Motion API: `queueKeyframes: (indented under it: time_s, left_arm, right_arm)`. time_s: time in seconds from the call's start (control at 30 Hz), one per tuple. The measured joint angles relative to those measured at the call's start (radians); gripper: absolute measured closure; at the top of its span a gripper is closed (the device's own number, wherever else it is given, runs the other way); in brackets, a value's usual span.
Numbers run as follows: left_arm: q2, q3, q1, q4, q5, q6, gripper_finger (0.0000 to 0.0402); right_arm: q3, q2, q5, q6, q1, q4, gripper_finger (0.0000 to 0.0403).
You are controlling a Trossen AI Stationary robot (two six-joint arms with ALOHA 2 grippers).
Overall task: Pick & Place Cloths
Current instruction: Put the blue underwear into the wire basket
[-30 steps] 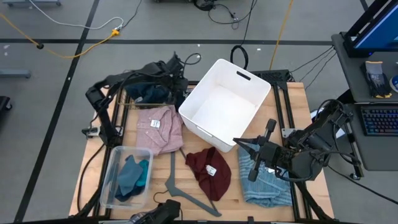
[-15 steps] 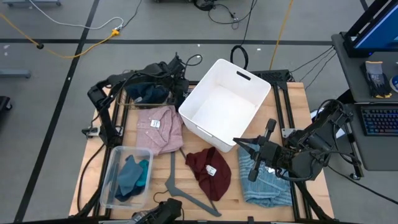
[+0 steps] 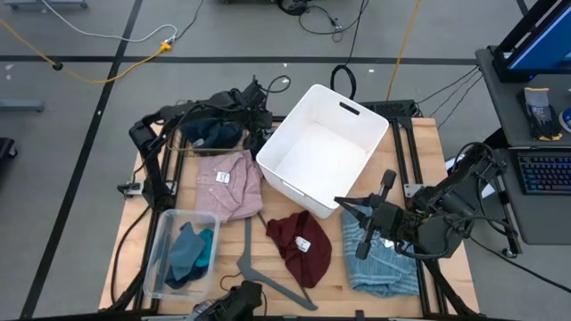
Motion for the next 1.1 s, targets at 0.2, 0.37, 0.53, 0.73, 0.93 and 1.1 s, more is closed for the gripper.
queueKeyframes:
  time_s: [0.2,0.37,0.53,0.73,0.93,1.1]
  left_arm:
    - [0.034,0.001,-0.003,-0.008,0.021,-0.005,0.0117]
    - [0.029,0.000,-0.006,-0.007,0.017,0.020,0.0122]
    - [0.030,0.000,-0.007,-0.007,0.018,0.034,0.0183]
    - [0.030,0.000,-0.007,-0.003,0.012,0.034,0.0310]
    - [0.031,0.033,-0.005,-0.009,-0.056,-0.030,0.0391]
    - [0.031,0.122,-0.006,-0.064,-0.108,-0.036,0.0398]
  right_arm:
    - [0.000,0.000,0.000,0.001,-0.018,0.002,0.0403]
    - [0.000,0.000,0.000,0.002,-0.030,0.002,0.0403]
    - [0.000,0.000,0.000,0.001,-0.032,0.002,0.0403]
    - [0.000,0.000,0.000,0.007,-0.032,0.002,0.0403]
    - [0.000,0.000,-0.001,0.007,-0.032,0.002,0.0403]
    - [0.000,0.000,-0.003,0.007,-0.032,0.002,0.0403]
